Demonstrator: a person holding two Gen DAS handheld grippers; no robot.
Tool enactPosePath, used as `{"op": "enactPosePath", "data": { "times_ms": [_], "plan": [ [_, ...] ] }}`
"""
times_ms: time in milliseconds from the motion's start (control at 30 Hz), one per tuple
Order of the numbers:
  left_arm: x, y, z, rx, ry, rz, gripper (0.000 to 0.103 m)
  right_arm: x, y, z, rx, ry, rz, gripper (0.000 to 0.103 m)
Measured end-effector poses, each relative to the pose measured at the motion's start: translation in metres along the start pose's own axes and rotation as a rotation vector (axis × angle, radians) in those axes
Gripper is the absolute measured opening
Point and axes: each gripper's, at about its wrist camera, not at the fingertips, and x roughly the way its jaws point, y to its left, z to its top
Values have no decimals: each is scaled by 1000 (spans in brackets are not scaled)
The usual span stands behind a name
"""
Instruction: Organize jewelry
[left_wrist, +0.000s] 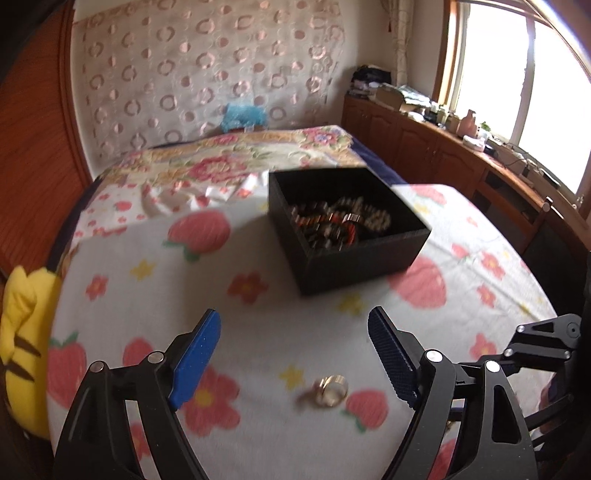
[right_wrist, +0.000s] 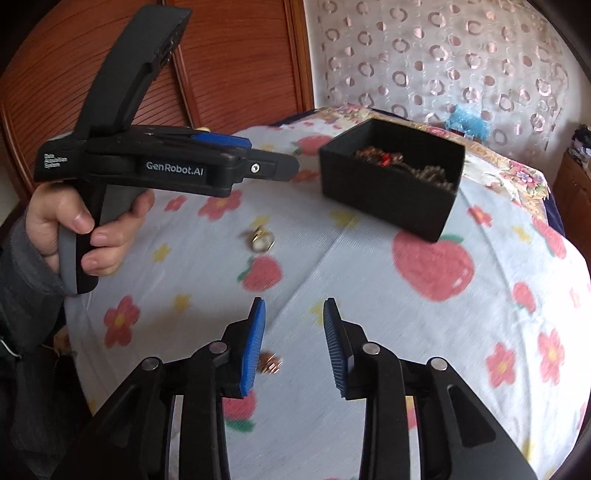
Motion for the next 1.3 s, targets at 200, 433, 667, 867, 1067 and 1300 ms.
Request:
{"op": "enactPosePath", "data": {
  "times_ms": [200, 433, 667, 867, 1067, 1300],
  "plan": [
    [6, 7, -22, -16, 50, 14, 79, 2, 12, -15, -41, 44, 14, 35],
    [11, 0, -32, 9, 80, 9, 79, 3, 19, -18, -80, 60, -22, 28],
    [12, -10, -34, 42, 94, -15, 79, -1, 9, -15, -69, 22, -46, 16],
    [15, -19, -33, 70, 99, -38, 54, -7, -8, -4, -28, -16, -77, 16],
    [19, -29, -37, 126, 91, -1, 42, -12, -23, 4, 0, -43, -89, 16],
    [17, -30, -35, 110, 88, -13, 24, -7, -33, 10, 19, -59, -89, 16]
  ]
}}
